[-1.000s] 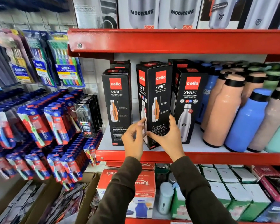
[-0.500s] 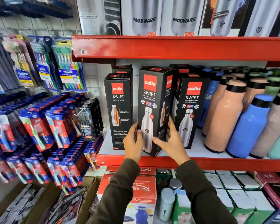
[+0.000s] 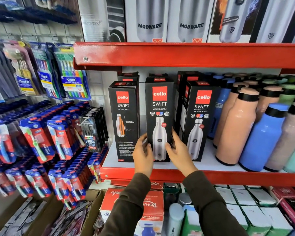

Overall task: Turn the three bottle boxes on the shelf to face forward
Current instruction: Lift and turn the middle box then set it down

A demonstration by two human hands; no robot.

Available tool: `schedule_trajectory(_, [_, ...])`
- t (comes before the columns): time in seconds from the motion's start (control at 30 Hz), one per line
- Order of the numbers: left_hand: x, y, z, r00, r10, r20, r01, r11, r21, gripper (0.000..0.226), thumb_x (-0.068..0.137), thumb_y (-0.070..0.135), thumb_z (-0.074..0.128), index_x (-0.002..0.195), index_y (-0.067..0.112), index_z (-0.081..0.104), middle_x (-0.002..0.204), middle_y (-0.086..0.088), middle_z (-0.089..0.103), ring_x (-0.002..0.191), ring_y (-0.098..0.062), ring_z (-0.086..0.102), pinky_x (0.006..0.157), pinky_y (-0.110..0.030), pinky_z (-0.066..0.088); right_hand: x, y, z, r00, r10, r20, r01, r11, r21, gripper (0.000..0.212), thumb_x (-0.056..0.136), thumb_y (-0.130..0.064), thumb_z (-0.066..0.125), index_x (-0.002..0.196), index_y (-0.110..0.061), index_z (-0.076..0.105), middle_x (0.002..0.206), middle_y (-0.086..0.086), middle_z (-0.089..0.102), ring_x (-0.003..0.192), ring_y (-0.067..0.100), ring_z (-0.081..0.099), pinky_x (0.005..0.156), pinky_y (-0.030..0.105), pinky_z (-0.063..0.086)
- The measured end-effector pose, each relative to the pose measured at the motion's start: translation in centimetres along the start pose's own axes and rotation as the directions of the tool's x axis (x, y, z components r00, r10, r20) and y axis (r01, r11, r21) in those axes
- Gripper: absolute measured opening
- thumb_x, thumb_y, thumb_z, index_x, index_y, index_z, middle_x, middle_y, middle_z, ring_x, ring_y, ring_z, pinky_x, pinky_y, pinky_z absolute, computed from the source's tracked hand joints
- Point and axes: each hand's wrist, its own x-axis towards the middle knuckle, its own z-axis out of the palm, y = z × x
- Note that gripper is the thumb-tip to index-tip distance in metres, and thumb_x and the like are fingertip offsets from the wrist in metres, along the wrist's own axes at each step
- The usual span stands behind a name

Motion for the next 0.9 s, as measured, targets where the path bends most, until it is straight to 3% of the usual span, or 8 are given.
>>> schedule_trajectory(0.07, [-0.1,-0.3,0.3,1.000,-0.002,0.000,0.002,1.000,0.010,0.045,0.098,-0.002,0.048,0.139,0.015,0.049,0.130,0.000,0.061,0.121,-0.010,0.059,0.103,-0.017,0.044,0.0,-0.1,0.2,1.000,0.006,0.005,-0.006,1.000,-0.018,0.068,0.102,-0.013,0.048,0.159,-0.029,0.015,0.151,-0.009,0.044,0.128,-0.013,0.046,0.110,0.017,0.039])
schedule_trajectory(0.17, [-0.3,-0.8,0.6,1.000,-0.007,-0.002,0.007,1.000,0.019,0.046,0.098,-0.003,0.045,0.141,0.014,0.046,0.135,0.000,0.058,0.127,-0.014,0.055,0.108,-0.026,0.042,-0.1,0.3,0.6,1.000,-0.005,-0.012,0.005,0.999,-0.033,0.067,0.102,-0.008,0.048,0.159,-0.023,0.017,0.161,0.002,0.036,0.147,0.013,0.035,0.120,0.026,0.026])
schedule_trajectory(0.33, [-0.4,-0.8,0.9,1.000,-0.014,-0.019,0.014,0.999,0.041,0.044,0.099,0.000,0.047,0.140,0.015,0.046,0.132,-0.001,0.059,0.123,-0.010,0.056,0.105,-0.022,0.042,-0.4,0.7,1.2,0.999,-0.014,-0.050,0.013,1.000,-0.024,0.065,0.102,-0.006,0.048,0.158,-0.023,0.019,0.157,0.000,0.041,0.137,0.001,0.036,0.114,0.020,0.028])
schedule_trajectory(0.5, [-0.5,-0.7,1.2,0.998,-0.014,-0.057,0.015,0.999,0.029,0.038,0.098,0.004,0.051,0.133,0.016,0.051,0.121,0.004,0.062,0.115,-0.010,0.061,0.103,-0.027,0.047,-0.5,1.1,1.6,0.995,-0.009,-0.103,0.012,1.000,0.024,0.061,0.101,-0.007,0.050,0.156,-0.020,0.028,0.156,0.004,0.044,0.145,0.015,0.040,0.121,0.036,0.033])
schedule_trajectory(0.6, [-0.6,-0.4,1.4,0.997,-0.015,-0.075,0.017,0.999,0.033,0.037,0.097,0.005,0.053,0.132,0.016,0.053,0.120,0.004,0.063,0.115,-0.011,0.061,0.103,-0.029,0.048,-0.8,1.6,1.8,0.981,0.001,-0.195,0.009,0.999,0.050,0.053,0.099,-0.010,0.057,0.149,-0.019,0.041,0.145,0.004,0.056,0.134,0.014,0.053,0.113,0.032,0.043])
schedule_trajectory(0.7, [-0.7,-0.3,1.1,0.998,-0.026,-0.063,0.027,1.000,0.014,0.038,0.097,0.005,0.054,0.133,0.017,0.053,0.125,0.003,0.063,0.117,-0.010,0.060,0.105,-0.029,0.048,-1.3,2.1,2.0,0.954,0.019,-0.300,0.007,0.996,0.086,0.041,0.093,-0.015,0.067,0.131,-0.025,0.057,0.126,0.001,0.066,0.108,0.004,0.065,0.091,0.016,0.055])
schedule_trajectory(0.8, [-1.2,-0.4,0.5,0.998,-0.030,-0.061,0.030,1.000,-0.007,0.039,0.098,0.009,0.055,0.136,0.015,0.052,0.132,0.003,0.061,0.121,-0.006,0.059,0.106,-0.025,0.046,-1.9,2.4,2.0,0.910,0.008,-0.416,0.047,0.991,0.123,0.025,0.087,-0.018,0.075,0.104,-0.030,0.062,0.103,-0.008,0.066,0.088,0.001,0.065,0.075,0.021,0.058])
schedule_trajectory(0.9, [-1.9,-0.6,-0.5,0.997,0.015,-0.081,-0.018,0.999,-0.034,0.035,0.099,0.012,0.054,0.133,0.018,0.055,0.127,0.006,0.064,0.115,0.003,0.061,0.100,-0.016,0.050,-2.6,2.2,2.2,0.876,-0.021,-0.482,0.099,0.986,0.137,0.019,0.085,-0.019,0.077,0.090,-0.030,0.062,0.089,-0.009,0.064,0.076,0.011,0.062,0.067,0.024,0.056])
